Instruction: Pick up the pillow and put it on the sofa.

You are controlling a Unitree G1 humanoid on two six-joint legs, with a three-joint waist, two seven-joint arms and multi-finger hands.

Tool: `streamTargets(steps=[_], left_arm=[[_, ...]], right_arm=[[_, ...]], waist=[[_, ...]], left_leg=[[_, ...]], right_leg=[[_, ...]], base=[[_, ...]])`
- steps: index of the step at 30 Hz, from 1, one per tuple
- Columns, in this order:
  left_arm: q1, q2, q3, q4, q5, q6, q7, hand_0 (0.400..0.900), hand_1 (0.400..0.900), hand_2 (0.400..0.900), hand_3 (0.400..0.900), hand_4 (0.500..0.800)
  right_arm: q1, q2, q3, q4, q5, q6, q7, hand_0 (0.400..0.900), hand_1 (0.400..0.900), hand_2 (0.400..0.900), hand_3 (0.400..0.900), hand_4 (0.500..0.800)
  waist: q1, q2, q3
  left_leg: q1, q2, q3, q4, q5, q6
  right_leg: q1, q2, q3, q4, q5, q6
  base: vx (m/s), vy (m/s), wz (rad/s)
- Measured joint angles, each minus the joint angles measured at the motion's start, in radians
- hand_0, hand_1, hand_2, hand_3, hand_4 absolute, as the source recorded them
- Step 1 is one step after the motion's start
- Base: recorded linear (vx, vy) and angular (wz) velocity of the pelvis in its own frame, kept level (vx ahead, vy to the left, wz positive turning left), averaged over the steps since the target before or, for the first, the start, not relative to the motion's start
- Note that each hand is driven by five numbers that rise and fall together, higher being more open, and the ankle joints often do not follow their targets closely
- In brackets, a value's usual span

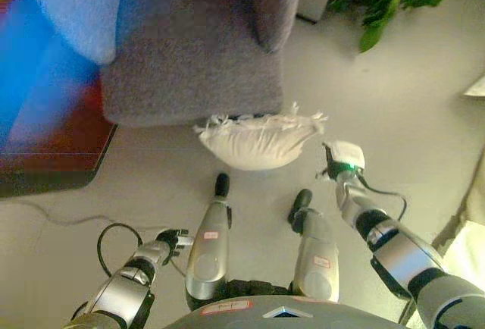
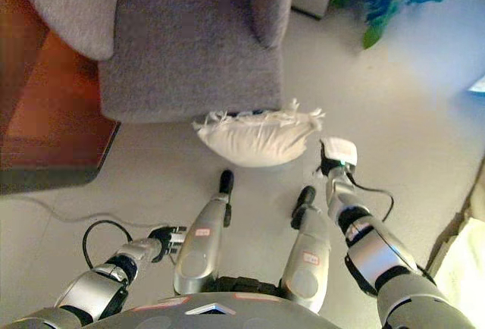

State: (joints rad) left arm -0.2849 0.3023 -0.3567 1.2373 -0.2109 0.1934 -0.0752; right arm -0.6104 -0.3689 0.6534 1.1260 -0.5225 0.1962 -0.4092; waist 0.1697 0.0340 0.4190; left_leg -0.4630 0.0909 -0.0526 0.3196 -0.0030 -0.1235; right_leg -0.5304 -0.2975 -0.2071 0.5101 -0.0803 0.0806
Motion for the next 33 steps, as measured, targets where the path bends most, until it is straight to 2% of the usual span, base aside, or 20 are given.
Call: streamTargets(steps=[5, 11, 20, 30, 33], left_arm=[[-0.019, 0.001, -0.015, -0.02, -0.034, 0.0, 0.0, 0.9, 0.9, 0.9, 0.9, 0.8], [-0.015, 0.002, -0.033, -0.033, -0.072, -0.015, -0.005, 0.9, 0.9, 0.9, 0.9, 0.8], [0.006, 0.002, -0.032, -0.037, -0.092, -0.046, -0.006, 0.9, 0.9, 0.9, 0.9, 0.8], [0.052, 0.002, -0.031, -0.059, -0.15, -0.081, -0.006, 0.9, 0.9, 0.9, 0.9, 0.8], [0.074, 0.002, -0.03, -0.07, -0.15, -0.088, -0.007, 0.9, 0.9, 0.9, 0.9, 0.8]], right_arm=[[-0.088, -0.004, 0.03, 0.0, 0.009, -0.001, 0.0, 0.9, 0.9, 0.9, 0.9, 0.8], [-0.092, -0.004, 0.049, 0.002, 0.039, 0.0, -0.006, 0.9, 0.9, 0.9, 0.9, 0.8], [-0.094, -0.027, 0.048, 0.003, 0.065, 0.009, -0.103, 0.9, 0.9, 0.9, 0.9, 0.8], [-0.116, -0.084, 0.044, -0.015, 0.162, -0.03, -0.252, 0.9, 0.9, 0.9, 0.9, 0.8], [-0.116, -0.104, -0.001, -0.054, 0.176, -0.056, -0.26, 0.9, 0.9, 0.9, 0.9, 0.8]], waist=[[0.027, 0.003, 0.029], [0.041, 0.008, 0.038], [0.058, 0.021, 0.054], [0.06, 0.038, 0.064], [0.06, 0.038, 0.064]], left_leg=[[-0.08, -0.023, -0.014, 0.091, -0.025, 0.009], [-0.171, -0.046, -0.042, 0.18, -0.047, 0.009], [-0.272, -0.061, -0.051, 0.27, -0.057, 0.012], [-0.351, -0.075, -0.056, 0.326, -0.062, 0.014], [-0.352, -0.077, -0.055, 0.329, -0.061, 0.016]], right_leg=[[-0.055, -0.029, 0.004, 0.059, -0.02, 0.004], [-0.117, -0.048, 0.008, 0.132, -0.045, 0.018], [-0.209, -0.056, 0.029, 0.201, -0.046, 0.015], [-0.282, -0.062, 0.045, 0.246, -0.046, 0.016], [-0.282, -0.061, 0.048, 0.246, -0.046, 0.016]], base=[[-0.04, 0.032, 0.17], [-0.01, 0.019, 0.1], [-0.02, 0.022, 0.02], [-0.01, 0.044, 0.01], [0.03, 0.046, 0.0]])
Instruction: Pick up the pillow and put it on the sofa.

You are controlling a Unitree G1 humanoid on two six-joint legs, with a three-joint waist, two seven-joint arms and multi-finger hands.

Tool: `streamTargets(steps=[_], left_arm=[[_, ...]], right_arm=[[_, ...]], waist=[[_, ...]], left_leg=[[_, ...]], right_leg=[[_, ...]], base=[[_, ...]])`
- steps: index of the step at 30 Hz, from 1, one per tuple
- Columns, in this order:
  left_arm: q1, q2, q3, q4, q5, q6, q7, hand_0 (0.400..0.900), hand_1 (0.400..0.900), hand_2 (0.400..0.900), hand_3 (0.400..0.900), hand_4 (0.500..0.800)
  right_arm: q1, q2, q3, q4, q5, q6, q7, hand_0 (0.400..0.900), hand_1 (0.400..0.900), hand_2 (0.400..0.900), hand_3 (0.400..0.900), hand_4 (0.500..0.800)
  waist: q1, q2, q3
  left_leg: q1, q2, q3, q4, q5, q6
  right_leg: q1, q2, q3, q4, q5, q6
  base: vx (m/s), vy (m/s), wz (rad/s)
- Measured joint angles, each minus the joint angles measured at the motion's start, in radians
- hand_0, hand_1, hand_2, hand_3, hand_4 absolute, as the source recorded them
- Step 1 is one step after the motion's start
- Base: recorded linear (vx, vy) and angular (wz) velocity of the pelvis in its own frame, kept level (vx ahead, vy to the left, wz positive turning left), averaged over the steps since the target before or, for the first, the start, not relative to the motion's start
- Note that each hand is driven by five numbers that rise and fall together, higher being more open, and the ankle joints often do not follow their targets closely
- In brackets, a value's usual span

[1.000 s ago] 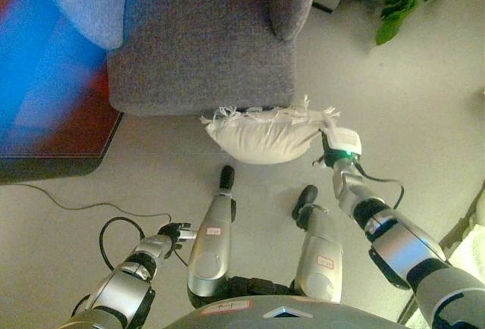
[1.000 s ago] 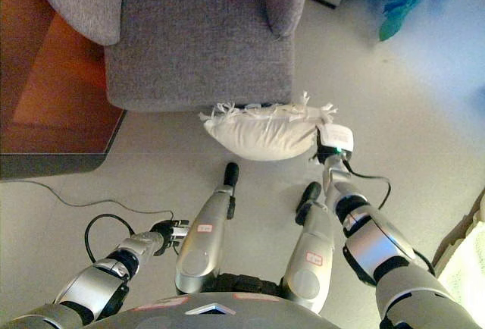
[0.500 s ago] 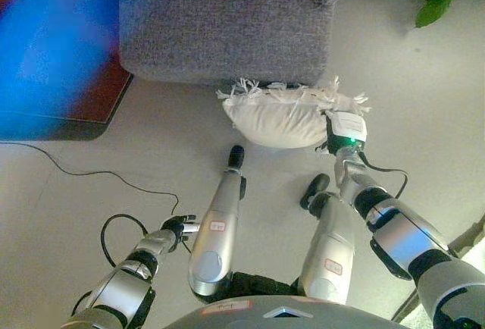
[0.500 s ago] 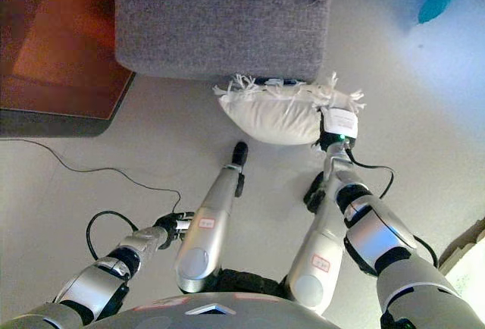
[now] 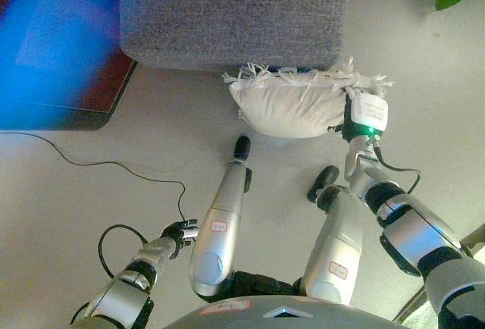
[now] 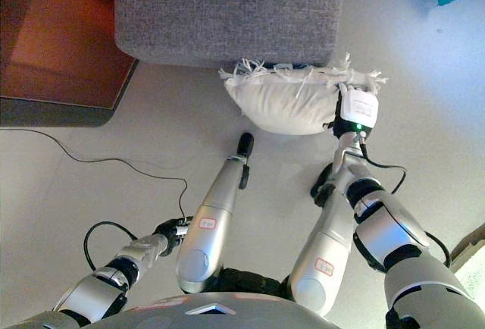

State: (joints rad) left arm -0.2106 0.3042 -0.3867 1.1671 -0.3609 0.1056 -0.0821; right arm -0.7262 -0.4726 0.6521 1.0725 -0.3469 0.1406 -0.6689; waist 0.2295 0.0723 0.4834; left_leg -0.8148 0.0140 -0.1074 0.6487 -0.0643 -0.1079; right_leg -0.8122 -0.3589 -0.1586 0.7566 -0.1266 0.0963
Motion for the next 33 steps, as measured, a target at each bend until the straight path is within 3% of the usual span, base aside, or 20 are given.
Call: streamTargets(steps=[8, 13, 18, 24, 28, 29, 30, 31, 32, 33], left_arm=[[0.008, 0.001, -0.001, -0.014, -0.008, 0.001, -0.011, 0.9, 0.9, 0.9, 0.9, 0.8], [0.009, 0.002, 0.0, -0.031, -0.013, 0.002, -0.028, 0.9, 0.9, 0.9, 0.9, 0.8], [0.037, 0.004, 0.031, -0.045, -0.048, -0.01, -0.041, 0.9, 0.9, 0.9, 0.9, 0.8], [0.048, 0.018, 0.04, -0.055, -0.053, -0.032, -0.064, 0.9, 0.9, 0.9, 0.9, 0.8], [0.066, 0.053, 0.04, -0.09, -0.081, -0.052, -0.084, 0.9, 0.9, 0.9, 0.9, 0.8], [0.081, 0.05, 0.039, -0.094, -0.087, -0.053, -0.09, 0.9, 0.9, 0.9, 0.9, 0.8], [0.106, 0.043, 0.038, -0.099, -0.087, -0.053, -0.099, 0.9, 0.9, 0.9, 0.9, 0.8], [0.11, 0.045, 0.04, -0.103, -0.088, -0.053, -0.102, 0.9, 0.9, 0.9, 0.9, 0.8], [0.11, 0.051, 0.044, -0.118, -0.09, -0.062, -0.101, 0.9, 0.9, 0.9, 0.9, 0.8], [0.115, 0.061, 0.053, -0.138, -0.096, -0.065, -0.105, 0.9, 0.9, 0.9, 0.9, 0.8]], right_arm=[[-0.041, -0.031, 0.009, -0.017, 0.0, 0.0, 0.102, 0.9, 0.9, 0.9, 0.9, 0.8], [-0.095, -0.058, 0.013, -0.017, 0.003, 0.014, 0.118, 0.9, 0.9, 0.9, 0.9, 0.8], [-0.193, -0.087, 0.057, -0.019, 0.021, 0.061, 0.153, 0.9, 0.9, 0.9, 0.9, 0.8], [-0.242, -0.115, 0.091, -0.018, -0.027, 0.149, 0.175, 0.9, 0.9, 0.9, 0.9, 0.8], [-0.266, -0.13, 0.091, -0.018, -0.043, 0.179, 0.176, 0.9, 0.9, 0.9, 0.9, 0.8], [-0.28, -0.136, 0.099, -0.023, -0.045, 0.181, 0.182, 0.849, 0.849, 0.849, 0.849, 0.769], [-0.296, -0.143, 0.113, -0.028, -0.048, 0.182, 0.186, 0.606, 0.606, 0.606, 0.606, 0.624], [-0.298, -0.154, 0.119, -0.037, -0.05, 0.183, 0.192, 0.4, 0.4, 0.4, 0.4, 0.5], [-0.301, -0.175, 0.115, -0.045, -0.05, 0.183, 0.202, 0.4, 0.4, 0.4, 0.4, 0.5], [-0.332, -0.198, 0.119, -0.054, -0.05, 0.18, 0.222, 0.4, 0.4, 0.4, 0.4, 0.5]], waist=[[0.013, 0.002, 0.006], [0.027, 0.017, 0.015], [0.039, 0.024, 0.016], [0.081, 0.03, 0.016], [0.072, 0.03, 0.015], [0.077, 0.034, 0.015], [0.082, 0.041, 0.012], [0.084, 0.042, 0.012], [0.083, 0.043, 0.012], [0.084, 0.053, 0.016]], left_leg=[[-0.032, -0.007, 0.001, 0.017, 0.001, 0.003], [-0.134, -0.02, -0.01, 0.083, -0.006, 0.001], [-0.256, -0.054, -0.039, 0.171, -0.022, -0.009], [-0.348, -0.07, -0.064, 0.206, -0.023, -0.011], [-0.402, -0.082, -0.063, 0.243, -0.031, -0.03], [-0.431, -0.098, -0.072, 0.389, -0.089, 0.007], [-0.415, -0.098, -0.077, 0.434, -0.174, -0.005], [-0.433, -0.098, -0.069, 0.445, -0.171, -0.001], [-0.45, -0.107, -0.061, 0.444, -0.168, 0.003], [-0.473, -0.108, -0.051, 0.448, -0.166, 0.002]], right_leg=[[-0.041, -0.002, 0.009, 0.024, 0.0, 0.0], [-0.139, -0.008, 0.021, 0.085, -0.009, -0.003], [-0.273, -0.006, 0.065, 0.16, -0.011, -0.002], [-0.36, -0.01, 0.07, 0.197, -0.011, -0.002], [-0.414, -0.019, 0.088, 0.258, -0.047, -0.017], [-0.429, -0.025, 0.079, 0.261, -0.046, -0.015], [-0.452, -0.017, 0.079, 0.306, -0.055, -0.013], [-0.477, -0.012, 0.114, 0.421, -0.084, -0.009], [-0.471, -0.007, 0.132, 0.522, -0.139, -0.016], [-0.416, -0.005, 0.12, 0.504, -0.273, 0.005]], base=[[-0.01, 0.027, 0.02], [-0.06, 0.062, 0.03], [-0.06, 0.043, 0.05], [-0.03, 0.017, 0.05], [-0.01, -0.003, 0.03], [-0.01, 0.0, 0.04], [-0.02, 0.007, 0.04], [-0.02, 0.015, 0.04], [-0.02, 0.021, 0.04], [-0.01, 0.022, 0.04]])
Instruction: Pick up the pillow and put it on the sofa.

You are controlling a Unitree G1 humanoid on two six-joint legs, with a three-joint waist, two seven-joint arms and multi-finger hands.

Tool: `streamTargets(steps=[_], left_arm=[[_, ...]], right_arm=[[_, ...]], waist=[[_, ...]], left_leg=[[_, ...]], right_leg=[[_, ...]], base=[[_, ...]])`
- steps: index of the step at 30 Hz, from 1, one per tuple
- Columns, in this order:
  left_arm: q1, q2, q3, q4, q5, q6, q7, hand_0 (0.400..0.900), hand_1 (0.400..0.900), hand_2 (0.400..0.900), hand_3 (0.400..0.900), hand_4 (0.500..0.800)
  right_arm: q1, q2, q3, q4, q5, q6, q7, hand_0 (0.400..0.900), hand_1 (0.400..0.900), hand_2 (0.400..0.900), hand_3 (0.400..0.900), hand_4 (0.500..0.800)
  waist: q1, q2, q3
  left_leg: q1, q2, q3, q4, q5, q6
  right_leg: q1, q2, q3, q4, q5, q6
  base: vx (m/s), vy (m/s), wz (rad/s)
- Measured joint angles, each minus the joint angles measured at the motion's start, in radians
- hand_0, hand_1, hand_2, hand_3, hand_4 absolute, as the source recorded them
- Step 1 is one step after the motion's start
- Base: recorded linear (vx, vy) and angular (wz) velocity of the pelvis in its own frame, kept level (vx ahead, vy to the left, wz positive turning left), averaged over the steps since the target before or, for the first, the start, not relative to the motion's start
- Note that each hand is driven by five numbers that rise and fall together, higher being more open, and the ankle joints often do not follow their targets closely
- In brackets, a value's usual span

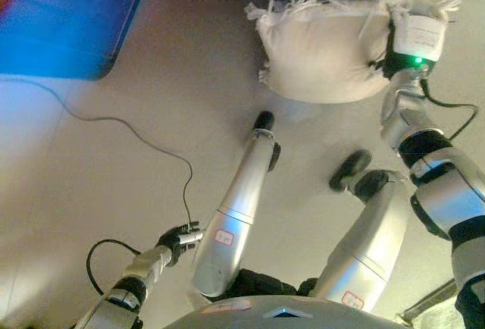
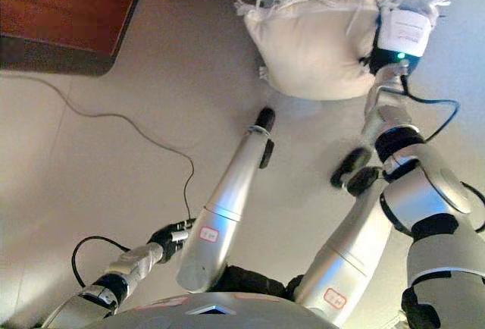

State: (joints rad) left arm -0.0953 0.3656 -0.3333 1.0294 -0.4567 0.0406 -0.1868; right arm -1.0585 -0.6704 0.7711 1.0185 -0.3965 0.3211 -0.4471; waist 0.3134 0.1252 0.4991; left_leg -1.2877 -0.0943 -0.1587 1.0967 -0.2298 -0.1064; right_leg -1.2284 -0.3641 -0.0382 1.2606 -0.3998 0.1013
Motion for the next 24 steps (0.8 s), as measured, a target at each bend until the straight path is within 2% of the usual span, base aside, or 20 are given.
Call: streamTargets(steps=[9, 19, 24], left_arm=[[0.057, 0.0, 0.011, -0.009, -0.021, -0.003, -0.021, 0.9, 0.9, 0.9, 0.9, 0.8], [0.069, -0.005, 0.015, -0.009, -0.021, -0.023, -0.019, 0.9, 0.9, 0.9, 0.9, 0.8], [0.085, -0.017, 0.047, -0.008, -0.021, -0.02, -0.011, 0.9, 0.9, 0.9, 0.9, 0.8]], right_arm=[[-0.011, -0.02, 0.008, -0.048, 0.009, -0.038, 0.045, 0.4, 0.4, 0.4, 0.4, 0.5], [0.027, -0.036, 0.006, -0.089, 0.014, -0.074, 0.108, 0.4, 0.4, 0.4, 0.4, 0.5], [0.155, -0.022, 0.001, -0.126, 0.013, -0.095, 0.148, 0.4, 0.4, 0.4, 0.4, 0.5]], waist=[[-0.004, 0.011, 0.003], [-0.007, 0.035, 0.012], [-0.013, 0.037, 0.013]], left_leg=[[-0.003, -0.001, 0.006, 0.039, 0.025, 0.0], [0.012, -0.003, 0.026, 0.099, 0.016, 0.008], [0.133, 0.024, 0.043, 0.058, 0.014, 0.019]], right_leg=[[-0.014, -0.017, 0.007, 0.053, 0.003, -0.013], [0.006, -0.018, 0.035, 0.096, -0.006, -0.008], [0.134, -0.036, 0.021, 0.045, -0.008, -0.001]], base=[[0.0, 0.003, 0.01], [0.03, 0.004, -0.05], [0.09, -0.019, -0.06]])
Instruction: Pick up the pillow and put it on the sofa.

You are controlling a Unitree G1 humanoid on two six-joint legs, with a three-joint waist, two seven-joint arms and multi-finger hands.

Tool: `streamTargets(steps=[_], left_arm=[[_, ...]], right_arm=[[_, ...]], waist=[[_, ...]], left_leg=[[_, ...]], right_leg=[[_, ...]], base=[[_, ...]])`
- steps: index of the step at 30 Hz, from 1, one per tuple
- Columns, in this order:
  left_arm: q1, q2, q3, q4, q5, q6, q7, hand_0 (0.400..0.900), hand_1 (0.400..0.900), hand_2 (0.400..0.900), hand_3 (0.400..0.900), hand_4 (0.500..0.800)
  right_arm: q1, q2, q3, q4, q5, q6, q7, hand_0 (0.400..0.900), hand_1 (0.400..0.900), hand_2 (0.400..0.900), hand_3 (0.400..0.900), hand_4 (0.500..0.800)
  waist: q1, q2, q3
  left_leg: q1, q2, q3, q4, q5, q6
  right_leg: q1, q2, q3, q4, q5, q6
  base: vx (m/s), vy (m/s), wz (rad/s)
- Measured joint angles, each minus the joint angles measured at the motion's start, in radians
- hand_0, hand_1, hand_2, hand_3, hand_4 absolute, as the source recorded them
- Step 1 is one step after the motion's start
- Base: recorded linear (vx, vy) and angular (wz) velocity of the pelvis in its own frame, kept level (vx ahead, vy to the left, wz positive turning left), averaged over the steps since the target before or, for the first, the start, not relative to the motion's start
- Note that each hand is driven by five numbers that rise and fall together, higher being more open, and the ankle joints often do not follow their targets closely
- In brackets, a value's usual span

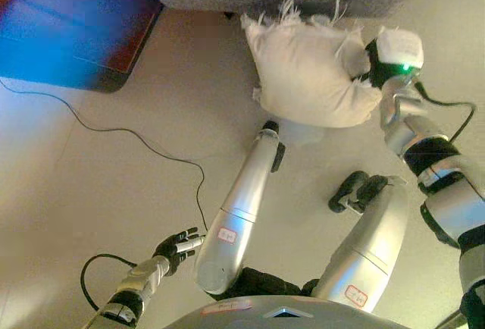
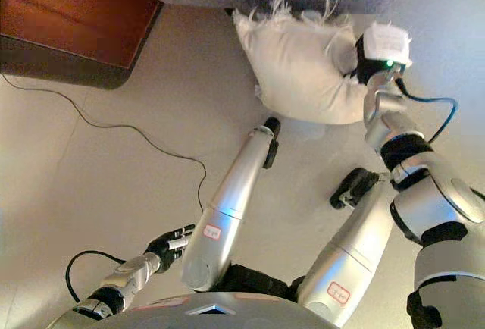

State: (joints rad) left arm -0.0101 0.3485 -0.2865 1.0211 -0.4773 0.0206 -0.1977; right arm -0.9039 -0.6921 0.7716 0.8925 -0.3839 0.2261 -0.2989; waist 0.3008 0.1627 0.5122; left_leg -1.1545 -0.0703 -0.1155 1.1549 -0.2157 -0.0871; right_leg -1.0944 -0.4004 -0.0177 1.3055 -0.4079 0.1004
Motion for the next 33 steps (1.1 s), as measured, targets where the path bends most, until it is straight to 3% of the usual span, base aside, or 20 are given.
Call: streamTargets(steps=[5, 7, 9, 10, 11, 13, 14, 16, 18, 20, 24, 27, 30, 33], left_arm=[[-0.001, -0.012, 0.041, -0.013, 0.001, 0.036, 0.008, 0.9, 0.9, 0.9, 0.9, 0.8], [0.021, -0.004, 0.063, -0.013, 0.004, 0.073, 0.015, 0.9, 0.9, 0.9, 0.9, 0.8], [0.032, 0.003, 0.076, -0.012, 0.008, 0.091, 0.016, 0.9, 0.9, 0.9, 0.9, 0.8], [0.034, 0.009, 0.088, -0.003, 0.031, 0.124, 0.016, 0.9, 0.9, 0.9, 0.9, 0.8], [0.044, 0.006, 0.088, 0.003, 0.049, 0.138, 0.015, 0.9, 0.9, 0.9, 0.9, 0.8], [0.045, 0.027, 0.09, 0.001, 0.091, 0.162, 0.026, 0.9, 0.9, 0.9, 0.9, 0.8], [0.034, 0.039, 0.09, 0.001, 0.103, 0.166, 0.028, 0.9, 0.9, 0.9, 0.9, 0.8], [-0.023, 0.04, 0.081, 0.019, 0.14, 0.228, 0.021, 0.9, 0.9, 0.9, 0.9, 0.8], [-0.015, 0.029, 0.078, 0.023, 0.168, 0.273, 0.02, 0.9, 0.9, 0.9, 0.9, 0.8], [-0.005, 0.018, 0.074, 0.059, 0.189, 0.291, 0.032, 0.9, 0.9, 0.9, 0.9, 0.8], [-0.014, 0.002, 0.081, 0.074, 0.212, 0.285, 0.07, 0.9, 0.9, 0.9, 0.9, 0.8], [0.0, 0.01, 0.092, 0.077, 0.245, 0.286, 0.087, 0.9, 0.9, 0.9, 0.9, 0.8], [0.01, 0.016, 0.122, 0.103, 0.245, 0.295, 0.087, 0.9, 0.9, 0.9, 0.9, 0.8], [-0.002, 0.018, 0.122, 0.116, 0.247, 0.304, 0.086, 0.9, 0.9, 0.9, 0.9, 0.8]], right_arm=[[0.088, 0.029, -0.011, -0.001, -0.003, -0.002, 0.027, 0.4, 0.4, 0.4, 0.4, 0.5], [0.163, 0.051, -0.015, -0.042, -0.007, -0.001, 0.04, 0.4, 0.4, 0.4, 0.4, 0.5], [0.197, 0.063, -0.017, -0.069, -0.012, -0.001, 0.045, 0.4, 0.4, 0.4, 0.4, 0.5], [0.231, 0.083, -0.029, -0.077, -0.019, -0.007, 0.057, 0.4, 0.4, 0.4, 0.4, 0.5], [0.264, 0.081, -0.031, -0.092, -0.02, -0.011, 0.062, 0.4, 0.4, 0.4, 0.4, 0.5], [0.355, 0.075, -0.053, -0.142, -0.021, -0.014, 0.068, 0.4, 0.4, 0.4, 0.4, 0.5], [0.39, 0.068, -0.064, -0.151, -0.021, -0.027, 0.072, 0.4, 0.4, 0.4, 0.4, 0.5], [0.397, 0.015, -0.071, -0.147, -0.005, -0.045, 0.142, 0.4, 0.4, 0.4, 0.4, 0.5], [0.372, -0.016, -0.071, -0.145, 0.005, -0.042, 0.218, 0.4, 0.4, 0.4, 0.4, 0.5], [0.327, -0.017, -0.07, -0.137, 0.01, -0.065, 0.255, 0.4, 0.4, 0.4, 0.4, 0.5], [0.211, -0.079, -0.068, -0.138, 0.037, -0.077, 0.363, 0.4, 0.4, 0.4, 0.4, 0.5], [0.172, -0.134, -0.068, -0.222, 0.065, -0.08, 0.43, 0.4, 0.4, 0.4, 0.4, 0.5], [0.144, -0.157, -0.068, -0.261, 0.079, -0.098, 0.455, 0.4, 0.4, 0.4, 0.4, 0.5], [0.105, -0.21, -0.064, -0.265, 0.103, -0.124, 0.477, 0.4, 0.4, 0.4, 0.4, 0.5]], waist=[[0.0, -0.003, -0.002], [0.002, -0.02, -0.023], [0.0, -0.043, -0.055], [-0.006, -0.073, -0.092], [0.003, -0.071, -0.111], [-0.023, -0.115, -0.163], [-0.041, -0.137, -0.194], [-0.057, -0.124, -0.213], [-0.043, -0.121, -0.257], [-0.053, -0.149, -0.286], [-0.042, -0.175, -0.301], [-0.043, -0.207, -0.321], [-0.048, -0.247, -0.347], [-0.054, -0.26, -0.357]], left_leg=[[0.204, 0.042, 0.034, -0.315, 0.022, 0.004], [0.373, 0.053, 0.044, -0.526, 0.063, -0.003], [0.43, 0.058, 0.049, -0.62, 0.074, -0.022], [0.516, 0.077, 0.069, -0.679, 0.088, -0.004], [0.591, 0.104, 0.082, -0.707, 0.116, 0.008], [0.675, 0.133, 0.177, -0.794, 0.13, 0.01], [0.712, 0.153, 0.232, -0.848, 0.132, 0.011], [0.772, 0.195, 0.283, -0.848, 0.174, 0.019], [0.831, 0.198, 0.291, -0.862, 0.244, 0.026], [0.889, 0.165, 0.293, -0.871, 0.231, 0.029], [0.982, 0.142, 0.291, -0.901, 0.219, 0.038], [1.05, 0.135, 0.291, -0.956, 0.218, 0.039], [1.084, 0.135, 0.285, -0.972, 0.217, 0.04], [1.098, 0.142, 0.269, -0.992, 0.214, 0.039]], right_leg=[[0.202, -0.02, -0.103, -0.282, 0.021, -0.008], [0.364, -0.022, -0.167, -0.462, 0.051, 0.009], [0.42, -0.022, -0.2, -0.543, 0.076, 0.019], [0.523, -0.035, -0.266, -0.655, 0.125, 0.022], [0.588, -0.03, -0.288, -0.682, 0.146, 0.039], [0.715, -0.038, -0.302, -0.733, 0.162, 0.048], [0.778, -0.036, -0.335, -0.779, 0.186, 0.057], [0.908, -0.031, -0.412, -0.816, 0.2, 0.069], [0.983, -0.022, -0.417, -0.852, 0.187, 0.086], [1.073, -0.027, -0.428, -0.93, 0.213, 0.117], [1.19, -0.025, -0.446, -1.012, 0.278, 0.093], [1.24, -0.018, -0.457, -1.039, 0.316, 0.098], [1.267, -0.011, -0.463, -1.049, 0.347, 0.093], [1.259, 0.001, -0.433, -0.998, 0.383, 0.081]], base=[[0.14, -0.1, 0.04], [0.17, -0.157, 0.12], [0.2, -0.147, 0.21], [0.21, -0.168, 0.54], [0.22, -0.199, 0.84], [0.24, -0.199, 1.14], [0.24, -0.1, 0.86], [0.22, 0.06, 0.25], [0.25, 0.07, 0.08], [0.26, 0.084, 0.05], [0.19, 0.112, 0.01], [0.11, 0.148, 0.0], [0.15, 0.099, 0.11], [0.13, -0.012, 0.26]])
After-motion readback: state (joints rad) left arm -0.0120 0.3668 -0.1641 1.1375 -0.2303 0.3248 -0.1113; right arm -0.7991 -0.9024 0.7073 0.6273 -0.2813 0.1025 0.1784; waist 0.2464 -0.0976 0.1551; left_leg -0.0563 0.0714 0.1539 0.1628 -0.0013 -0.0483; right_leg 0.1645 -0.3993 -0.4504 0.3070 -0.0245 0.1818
